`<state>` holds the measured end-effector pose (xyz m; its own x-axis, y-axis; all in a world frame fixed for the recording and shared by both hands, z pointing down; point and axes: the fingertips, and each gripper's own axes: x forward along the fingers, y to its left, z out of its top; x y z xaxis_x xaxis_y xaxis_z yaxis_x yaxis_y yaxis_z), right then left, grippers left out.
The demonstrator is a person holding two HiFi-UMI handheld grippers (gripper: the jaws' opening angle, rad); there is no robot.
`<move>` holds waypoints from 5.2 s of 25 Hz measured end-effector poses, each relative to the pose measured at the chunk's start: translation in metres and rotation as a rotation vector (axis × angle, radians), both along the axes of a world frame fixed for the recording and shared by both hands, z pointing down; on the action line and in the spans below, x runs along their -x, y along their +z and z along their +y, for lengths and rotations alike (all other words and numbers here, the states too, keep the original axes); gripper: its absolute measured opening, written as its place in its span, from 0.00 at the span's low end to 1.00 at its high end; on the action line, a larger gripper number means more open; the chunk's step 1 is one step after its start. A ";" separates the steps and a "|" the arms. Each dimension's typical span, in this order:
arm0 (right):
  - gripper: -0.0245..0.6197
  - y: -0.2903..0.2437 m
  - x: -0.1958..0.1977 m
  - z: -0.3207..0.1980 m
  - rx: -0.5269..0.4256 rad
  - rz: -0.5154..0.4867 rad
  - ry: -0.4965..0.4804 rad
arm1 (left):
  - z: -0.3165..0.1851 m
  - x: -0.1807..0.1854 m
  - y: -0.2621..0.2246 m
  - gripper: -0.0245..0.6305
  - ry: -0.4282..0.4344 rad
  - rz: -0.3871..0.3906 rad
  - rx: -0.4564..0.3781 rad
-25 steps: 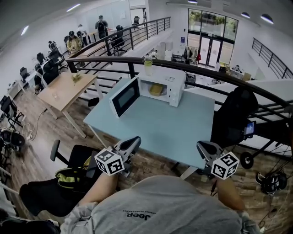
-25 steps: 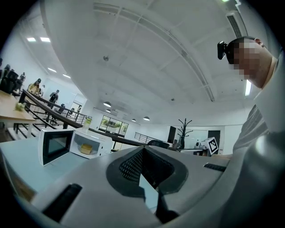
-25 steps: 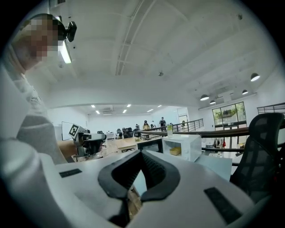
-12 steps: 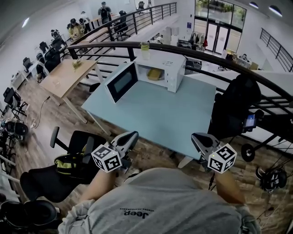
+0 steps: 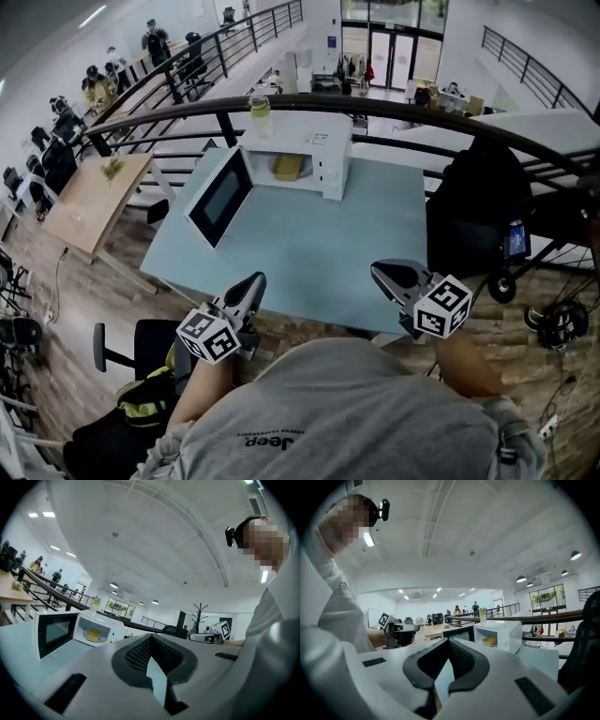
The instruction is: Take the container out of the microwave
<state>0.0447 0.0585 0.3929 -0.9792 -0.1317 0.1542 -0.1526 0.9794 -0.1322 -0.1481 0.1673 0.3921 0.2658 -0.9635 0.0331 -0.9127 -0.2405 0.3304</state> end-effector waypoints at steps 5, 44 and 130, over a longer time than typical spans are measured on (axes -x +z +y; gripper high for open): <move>0.06 -0.020 0.056 -0.024 -0.002 -0.017 0.063 | -0.038 0.064 -0.018 0.06 0.081 -0.027 -0.013; 0.06 0.059 0.064 -0.227 0.058 0.009 0.047 | -0.268 0.087 0.071 0.06 -0.017 -0.288 0.248; 0.06 0.236 0.231 -0.237 0.235 0.182 0.132 | -0.432 0.210 0.285 0.07 0.562 -1.243 0.710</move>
<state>-0.1864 -0.1782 0.6291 -0.9095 -0.1963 0.3664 -0.3186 0.8954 -0.3110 -0.3582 -0.2643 0.6768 0.0357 -0.4413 0.8967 -0.5383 -0.7644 -0.3548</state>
